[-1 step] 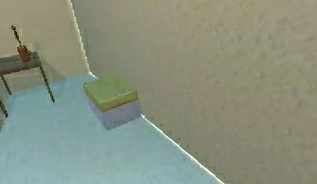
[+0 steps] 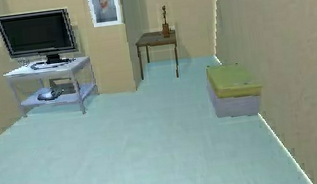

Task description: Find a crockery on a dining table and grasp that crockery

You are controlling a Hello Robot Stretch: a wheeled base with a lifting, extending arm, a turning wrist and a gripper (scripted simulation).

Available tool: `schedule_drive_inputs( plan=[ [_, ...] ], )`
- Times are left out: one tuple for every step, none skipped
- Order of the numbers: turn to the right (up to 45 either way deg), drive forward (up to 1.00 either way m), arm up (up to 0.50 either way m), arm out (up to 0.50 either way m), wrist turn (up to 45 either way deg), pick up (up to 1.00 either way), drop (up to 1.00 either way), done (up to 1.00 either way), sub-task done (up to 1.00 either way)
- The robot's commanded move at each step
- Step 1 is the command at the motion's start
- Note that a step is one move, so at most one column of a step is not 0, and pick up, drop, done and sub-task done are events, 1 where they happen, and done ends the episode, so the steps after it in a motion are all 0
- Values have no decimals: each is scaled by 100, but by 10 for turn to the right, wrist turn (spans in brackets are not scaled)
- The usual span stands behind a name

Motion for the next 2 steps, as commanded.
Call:
schedule_drive_inputs(
  plan=[
    [0, 100, 0, 0, 0, 0, 0, 0, 0],
    [0, 100, 0, 0, 0, 0, 0, 0, 0]
  ],
)
